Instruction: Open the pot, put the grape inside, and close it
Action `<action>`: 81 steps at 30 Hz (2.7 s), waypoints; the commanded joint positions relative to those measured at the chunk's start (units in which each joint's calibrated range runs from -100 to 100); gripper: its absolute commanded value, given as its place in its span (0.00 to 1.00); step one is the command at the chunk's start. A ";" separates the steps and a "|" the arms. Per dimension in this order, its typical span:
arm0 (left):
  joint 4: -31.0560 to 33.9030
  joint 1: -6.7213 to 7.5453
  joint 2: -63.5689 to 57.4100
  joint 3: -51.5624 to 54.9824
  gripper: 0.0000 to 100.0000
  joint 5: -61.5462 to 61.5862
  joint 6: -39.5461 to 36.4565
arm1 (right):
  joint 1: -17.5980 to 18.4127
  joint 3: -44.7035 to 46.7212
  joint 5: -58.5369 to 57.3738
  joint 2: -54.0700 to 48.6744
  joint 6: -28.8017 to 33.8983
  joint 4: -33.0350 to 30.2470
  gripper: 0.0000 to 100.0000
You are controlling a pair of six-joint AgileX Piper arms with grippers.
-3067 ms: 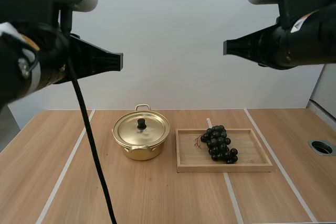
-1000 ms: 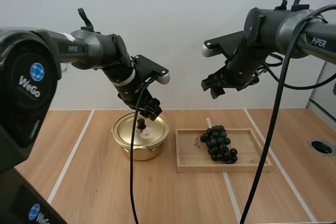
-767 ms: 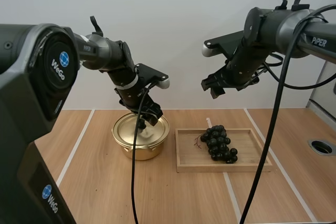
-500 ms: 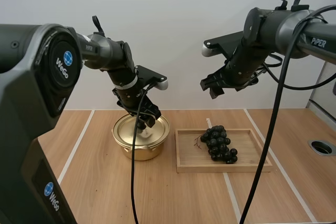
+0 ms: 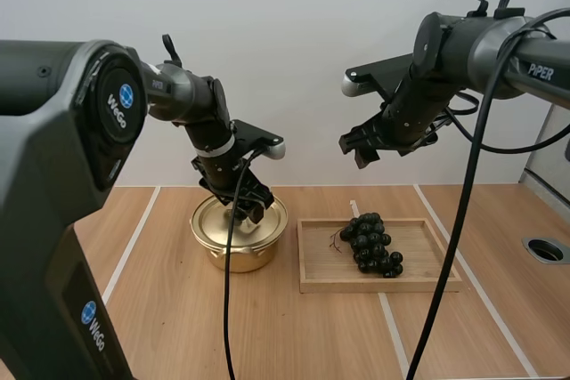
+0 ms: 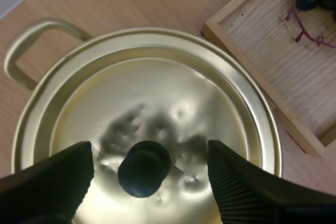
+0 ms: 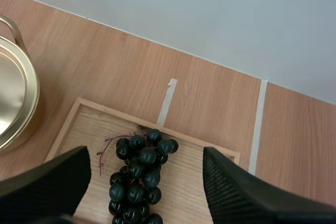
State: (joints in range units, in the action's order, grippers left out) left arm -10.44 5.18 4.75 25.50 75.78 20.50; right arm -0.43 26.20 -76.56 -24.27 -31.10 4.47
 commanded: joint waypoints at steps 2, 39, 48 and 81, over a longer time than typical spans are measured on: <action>-0.02 0.28 0.25 -0.55 1.00 -0.80 -0.63 | 0.08 -0.58 -0.70 -0.33 -0.38 0.39 1.00; -0.02 0.28 -18.30 -11.08 0.00 3.79 -2.57 | 0.08 11.66 -7.53 2.84 2.48 -4.09 1.00; -0.02 0.28 -27.05 -15.27 0.00 3.79 -3.26 | 0.08 11.81 -4.60 6.76 2.48 -3.75 1.00; -2.46 0.28 -34.33 -17.64 0.00 3.79 -3.26 | 0.08 11.93 5.91 25.82 0.57 -2.57 0.70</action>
State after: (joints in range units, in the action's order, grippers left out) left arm -11.81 5.18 -29.04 8.47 80.63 17.54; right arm -0.43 38.05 -70.92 1.20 -30.23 2.14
